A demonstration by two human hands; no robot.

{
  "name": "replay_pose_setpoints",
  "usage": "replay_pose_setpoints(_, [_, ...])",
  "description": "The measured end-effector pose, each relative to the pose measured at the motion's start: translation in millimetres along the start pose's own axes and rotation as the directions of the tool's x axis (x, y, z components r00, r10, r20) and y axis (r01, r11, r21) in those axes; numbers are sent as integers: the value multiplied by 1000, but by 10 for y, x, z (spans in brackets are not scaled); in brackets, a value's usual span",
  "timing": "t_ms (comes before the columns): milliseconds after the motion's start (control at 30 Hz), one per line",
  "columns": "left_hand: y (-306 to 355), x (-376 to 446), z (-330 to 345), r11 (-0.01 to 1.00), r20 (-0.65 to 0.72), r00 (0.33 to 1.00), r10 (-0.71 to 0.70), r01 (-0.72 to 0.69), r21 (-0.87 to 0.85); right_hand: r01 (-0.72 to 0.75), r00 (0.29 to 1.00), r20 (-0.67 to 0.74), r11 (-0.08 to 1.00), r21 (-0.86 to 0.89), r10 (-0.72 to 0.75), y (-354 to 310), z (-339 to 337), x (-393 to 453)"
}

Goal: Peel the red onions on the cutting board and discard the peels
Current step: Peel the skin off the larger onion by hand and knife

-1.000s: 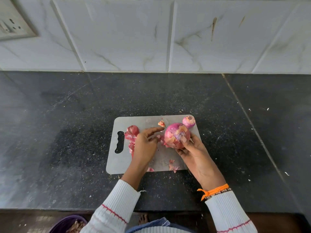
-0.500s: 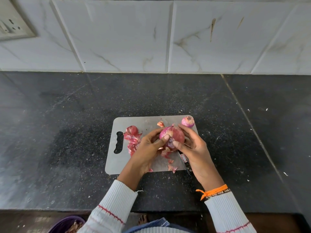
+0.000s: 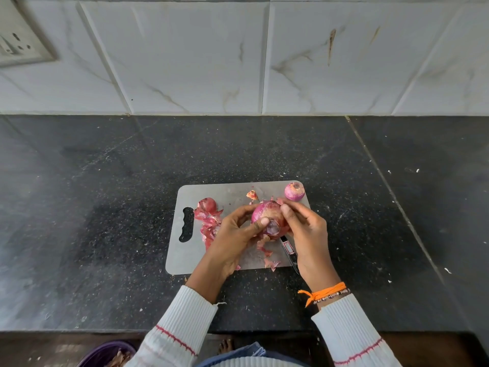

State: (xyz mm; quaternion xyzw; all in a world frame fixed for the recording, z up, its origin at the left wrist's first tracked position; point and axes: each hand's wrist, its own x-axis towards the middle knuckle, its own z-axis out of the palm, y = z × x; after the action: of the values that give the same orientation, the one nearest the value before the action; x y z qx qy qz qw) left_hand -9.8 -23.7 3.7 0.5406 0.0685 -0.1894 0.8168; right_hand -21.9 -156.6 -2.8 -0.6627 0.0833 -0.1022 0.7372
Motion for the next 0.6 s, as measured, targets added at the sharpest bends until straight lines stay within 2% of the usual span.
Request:
replay_pose_setpoints(200, [9, 6, -26, 996, 39, 998, -57, 59, -62, 71, 991, -108, 991, -117, -83, 5, 1, 23])
replay_pose_setpoints(367, [23, -15, -40, 991, 80, 992, -102, 108, -73, 93, 984, -126, 967, -237, -125, 37, -40, 31])
replay_pose_setpoints(533, [40, -32, -77, 972, 111, 986, -121, 140, -191, 4, 988, -152, 977, -214, -37, 80, -68, 60])
replay_pose_setpoints(600, [51, -35, -91, 956, 99, 988, -122, 144, -255, -11, 991, -128, 964, -265, -24, 98, -69, 52])
